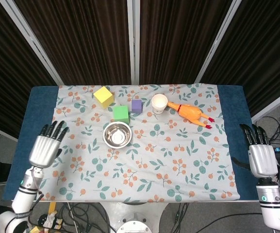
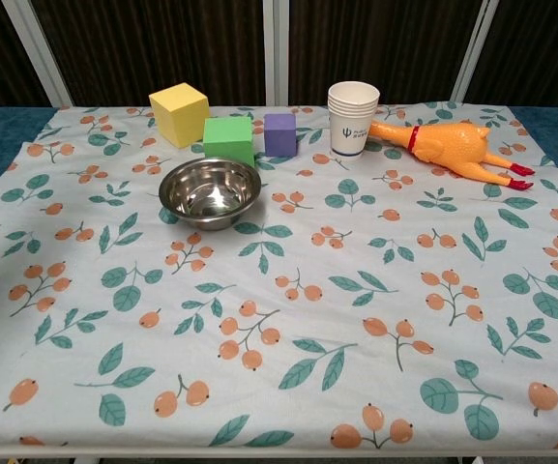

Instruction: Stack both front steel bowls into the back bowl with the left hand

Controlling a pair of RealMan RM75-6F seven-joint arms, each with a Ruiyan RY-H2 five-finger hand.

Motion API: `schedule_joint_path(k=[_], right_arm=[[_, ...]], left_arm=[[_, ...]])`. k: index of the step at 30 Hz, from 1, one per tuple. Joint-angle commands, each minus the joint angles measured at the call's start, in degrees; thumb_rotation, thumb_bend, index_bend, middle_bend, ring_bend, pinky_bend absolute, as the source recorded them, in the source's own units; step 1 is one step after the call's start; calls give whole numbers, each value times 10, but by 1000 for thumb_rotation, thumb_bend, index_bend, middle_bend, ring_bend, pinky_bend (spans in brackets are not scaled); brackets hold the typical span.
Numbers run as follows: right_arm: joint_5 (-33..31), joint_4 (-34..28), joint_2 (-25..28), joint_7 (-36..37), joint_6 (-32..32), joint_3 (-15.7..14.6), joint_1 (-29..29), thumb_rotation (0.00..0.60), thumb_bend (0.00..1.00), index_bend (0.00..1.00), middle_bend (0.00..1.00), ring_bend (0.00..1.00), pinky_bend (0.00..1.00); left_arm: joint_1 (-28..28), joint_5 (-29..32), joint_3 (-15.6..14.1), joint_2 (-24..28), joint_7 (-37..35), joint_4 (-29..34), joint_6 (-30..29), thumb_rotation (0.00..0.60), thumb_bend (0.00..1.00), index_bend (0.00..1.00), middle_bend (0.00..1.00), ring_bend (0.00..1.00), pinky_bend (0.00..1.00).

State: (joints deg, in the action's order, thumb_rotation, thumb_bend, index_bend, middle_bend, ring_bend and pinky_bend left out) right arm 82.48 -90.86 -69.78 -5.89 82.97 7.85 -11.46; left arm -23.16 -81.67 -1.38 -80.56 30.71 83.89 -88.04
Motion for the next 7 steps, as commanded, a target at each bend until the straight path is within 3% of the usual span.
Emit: schedule_joint_path(k=[1, 7], right_arm=[[3, 1, -6, -6, -3, -4, -2, 600, 0, 22, 104, 0, 7], [9, 2, -14, -18, -10, -7, -7, 600, 0, 22, 103, 0, 6]], left_arm=[[44, 38, -9, 37, -1, 40, -8, 600, 55, 269, 240, 180, 256], [83, 41, -24, 38, -24, 27, -8, 600, 55, 269, 247, 181, 252]])
